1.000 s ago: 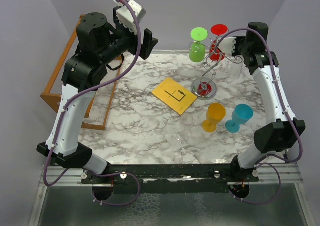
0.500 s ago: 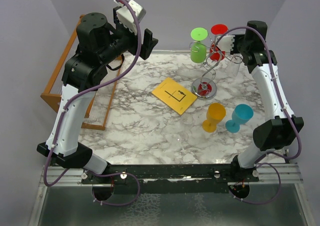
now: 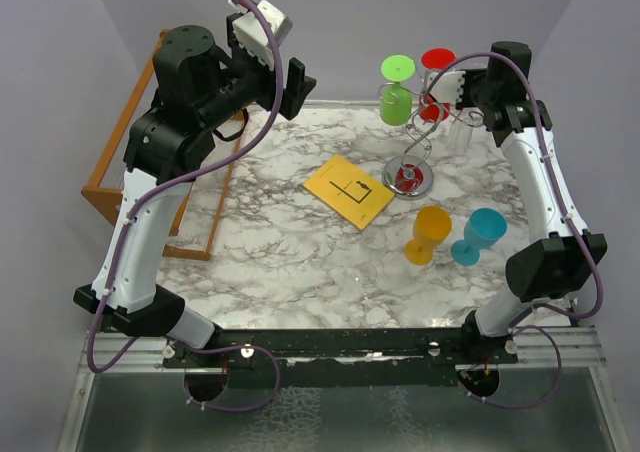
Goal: Place the wine glass upside down on the wine glass rack
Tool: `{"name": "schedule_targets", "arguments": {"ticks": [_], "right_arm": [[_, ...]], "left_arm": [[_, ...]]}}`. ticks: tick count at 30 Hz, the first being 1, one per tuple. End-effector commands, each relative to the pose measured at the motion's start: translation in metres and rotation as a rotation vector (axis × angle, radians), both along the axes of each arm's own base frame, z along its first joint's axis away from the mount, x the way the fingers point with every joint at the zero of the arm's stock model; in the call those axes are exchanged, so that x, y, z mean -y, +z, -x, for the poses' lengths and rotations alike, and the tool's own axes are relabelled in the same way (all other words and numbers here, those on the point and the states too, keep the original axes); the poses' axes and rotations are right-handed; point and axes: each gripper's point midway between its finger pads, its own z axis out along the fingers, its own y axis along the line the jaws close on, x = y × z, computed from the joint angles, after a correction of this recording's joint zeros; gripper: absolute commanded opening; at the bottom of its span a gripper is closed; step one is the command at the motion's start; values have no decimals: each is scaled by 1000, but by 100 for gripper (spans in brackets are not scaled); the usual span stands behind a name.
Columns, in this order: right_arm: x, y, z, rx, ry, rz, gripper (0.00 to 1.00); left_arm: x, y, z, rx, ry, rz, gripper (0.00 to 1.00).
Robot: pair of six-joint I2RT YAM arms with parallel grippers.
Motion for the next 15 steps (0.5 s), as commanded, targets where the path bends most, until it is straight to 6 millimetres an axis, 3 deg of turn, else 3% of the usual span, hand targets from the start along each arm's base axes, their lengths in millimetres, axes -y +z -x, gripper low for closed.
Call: {"name": "schedule_targets", "arguments": {"ticks": [1,15], "right_arm": [[-14,13,1,30,48,-51,7],[-25,13,12,6,89,-99,13]], "left_arm": [[-4,7,4,25,-2,3,82],[-4,9,5,30,-5,6,82]]}}
